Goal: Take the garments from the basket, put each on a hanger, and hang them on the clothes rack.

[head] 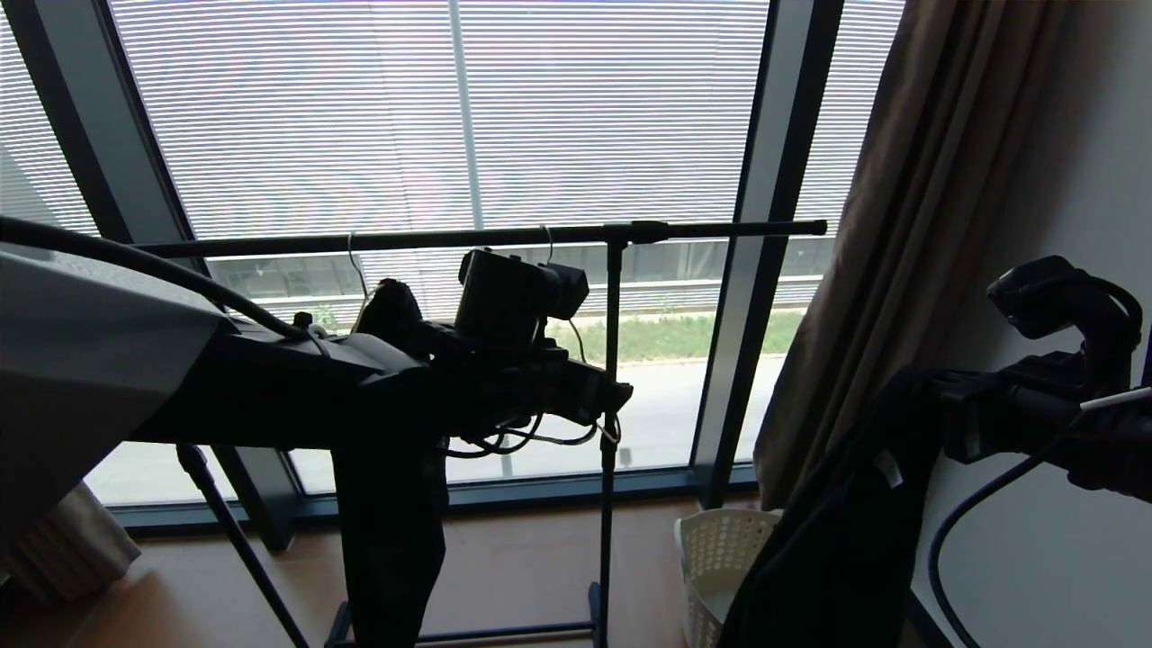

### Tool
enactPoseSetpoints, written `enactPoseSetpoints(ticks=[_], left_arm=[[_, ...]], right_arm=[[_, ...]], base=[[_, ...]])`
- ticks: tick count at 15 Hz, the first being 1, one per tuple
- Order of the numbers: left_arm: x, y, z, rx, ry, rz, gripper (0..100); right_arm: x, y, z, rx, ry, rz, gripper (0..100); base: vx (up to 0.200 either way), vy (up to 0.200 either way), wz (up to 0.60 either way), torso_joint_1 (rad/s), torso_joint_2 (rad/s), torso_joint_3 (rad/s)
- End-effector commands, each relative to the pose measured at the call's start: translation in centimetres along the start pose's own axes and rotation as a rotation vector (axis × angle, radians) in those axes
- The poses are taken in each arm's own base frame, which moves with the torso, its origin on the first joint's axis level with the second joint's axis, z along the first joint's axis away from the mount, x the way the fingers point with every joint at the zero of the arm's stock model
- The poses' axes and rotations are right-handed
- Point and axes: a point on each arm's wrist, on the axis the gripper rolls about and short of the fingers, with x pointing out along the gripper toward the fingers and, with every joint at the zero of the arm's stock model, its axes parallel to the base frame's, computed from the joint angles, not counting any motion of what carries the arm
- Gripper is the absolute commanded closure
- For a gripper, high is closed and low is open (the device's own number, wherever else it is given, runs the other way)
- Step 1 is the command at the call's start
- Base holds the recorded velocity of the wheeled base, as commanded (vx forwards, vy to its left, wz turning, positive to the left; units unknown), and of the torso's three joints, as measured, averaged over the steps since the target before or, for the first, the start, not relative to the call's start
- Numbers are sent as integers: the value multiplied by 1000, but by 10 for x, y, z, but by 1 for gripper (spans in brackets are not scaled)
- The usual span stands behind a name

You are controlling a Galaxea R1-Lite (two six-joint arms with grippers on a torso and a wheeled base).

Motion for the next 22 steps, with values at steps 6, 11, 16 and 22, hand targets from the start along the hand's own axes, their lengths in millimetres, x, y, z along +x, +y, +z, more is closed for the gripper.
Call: enactPoseSetpoints(ticks=[6,11,16,22], left_arm=[[68,5,-14,-16,27,110,0],[68,14,-13,-38,17,225,0],[56,17,1,-50,-26,244,0],[57,20,9,-56,-52,257,0]], right_arm=[[1,5,-1,-10,5,21,100],[5,6,-3,-11,22,22,100],[8,7,-5,-13,33,26,100],[9,7,-6,-14,38,27,100]], base=[[0,0,0,0,0,0],[0,0,0,0,0,0],[0,0,0,0,0,0],[0,0,0,0,0,0]])
